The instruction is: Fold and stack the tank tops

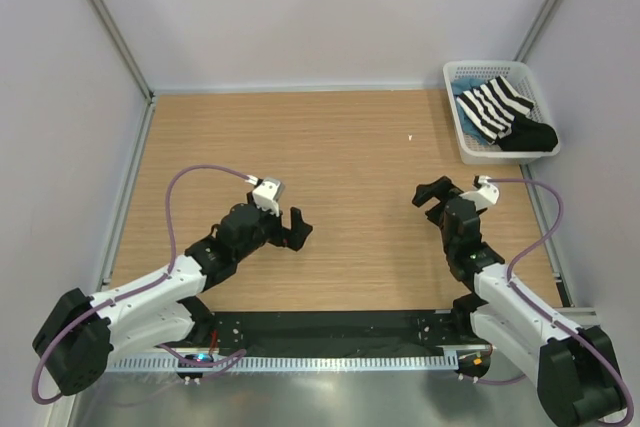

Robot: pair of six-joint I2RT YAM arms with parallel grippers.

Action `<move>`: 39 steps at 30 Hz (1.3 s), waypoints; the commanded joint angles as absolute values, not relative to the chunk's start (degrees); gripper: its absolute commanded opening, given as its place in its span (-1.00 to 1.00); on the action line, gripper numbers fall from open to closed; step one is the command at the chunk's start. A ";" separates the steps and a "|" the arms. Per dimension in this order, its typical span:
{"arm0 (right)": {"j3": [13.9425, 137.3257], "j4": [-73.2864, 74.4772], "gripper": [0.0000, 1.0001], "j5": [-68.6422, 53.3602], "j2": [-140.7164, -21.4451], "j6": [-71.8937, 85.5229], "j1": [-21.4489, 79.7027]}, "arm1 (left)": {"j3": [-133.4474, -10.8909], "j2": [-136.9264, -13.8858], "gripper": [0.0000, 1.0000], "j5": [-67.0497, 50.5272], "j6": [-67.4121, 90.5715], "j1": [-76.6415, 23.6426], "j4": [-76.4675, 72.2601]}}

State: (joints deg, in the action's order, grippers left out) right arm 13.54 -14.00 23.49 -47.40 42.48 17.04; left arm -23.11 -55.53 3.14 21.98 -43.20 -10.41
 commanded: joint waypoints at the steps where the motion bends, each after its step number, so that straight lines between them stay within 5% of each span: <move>1: 16.96 -11.87 0.94 23.21 -46.58 35.43 16.96 | -24.79 -54.85 0.96 6.67 20.92 -43.15 -10.29; 13: 32.93 6.03 0.99 29.24 -52.19 31.89 16.79 | -25.83 -53.96 0.99 20.45 26.62 -43.07 -8.89; 17: 51.62 18.44 0.89 30.67 -64.12 32.96 13.89 | -30.84 -58.00 0.98 24.25 27.60 -43.15 -6.60; 29: 78.72 23.82 0.71 25.76 -87.70 36.91 -1.65 | -26.80 -63.27 0.88 27.51 24.70 -43.07 -20.48; 39: 96.32 21.37 0.95 18.02 -110.37 42.44 -9.75 | -29.79 -64.86 0.85 29.09 26.02 -43.15 -15.56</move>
